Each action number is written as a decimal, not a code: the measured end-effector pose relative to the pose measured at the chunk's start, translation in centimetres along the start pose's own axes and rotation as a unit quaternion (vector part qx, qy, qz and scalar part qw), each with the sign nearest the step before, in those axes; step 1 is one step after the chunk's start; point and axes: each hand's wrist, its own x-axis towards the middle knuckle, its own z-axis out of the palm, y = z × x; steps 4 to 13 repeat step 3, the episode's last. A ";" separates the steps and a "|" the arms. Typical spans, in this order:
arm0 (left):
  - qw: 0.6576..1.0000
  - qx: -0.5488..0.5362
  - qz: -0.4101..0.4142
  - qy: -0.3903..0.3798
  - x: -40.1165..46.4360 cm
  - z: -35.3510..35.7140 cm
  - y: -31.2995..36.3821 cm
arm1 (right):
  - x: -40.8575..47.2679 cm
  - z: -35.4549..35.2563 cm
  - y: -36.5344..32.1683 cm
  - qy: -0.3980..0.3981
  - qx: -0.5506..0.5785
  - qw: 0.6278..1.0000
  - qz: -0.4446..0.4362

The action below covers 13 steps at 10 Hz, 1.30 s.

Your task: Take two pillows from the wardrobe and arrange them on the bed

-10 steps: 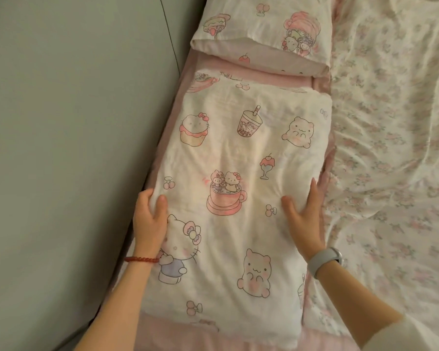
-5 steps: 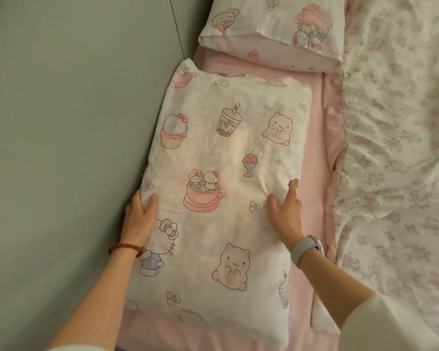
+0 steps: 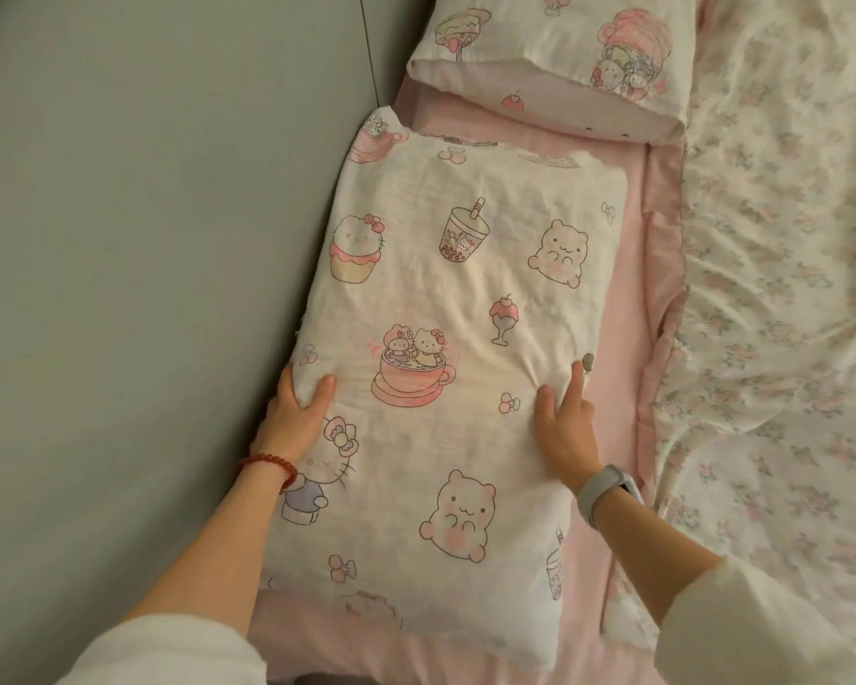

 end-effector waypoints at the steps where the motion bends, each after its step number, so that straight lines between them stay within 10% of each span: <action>1: 0.997 0.015 -0.070 -0.015 -0.2 -0.5 0.3 | 0.7 -1.3 0.0 -0.096 -0.030 0.993 0.065; 3: 0.966 0.176 0.096 0.162 -3.9 2.6 3.5 | -0.3 -4.1 -3.5 0.015 0.098 0.995 -0.015; 13: 0.966 0.176 0.096 0.162 -3.9 2.6 3.5 | -0.3 -4.1 -3.5 0.015 0.098 0.995 -0.015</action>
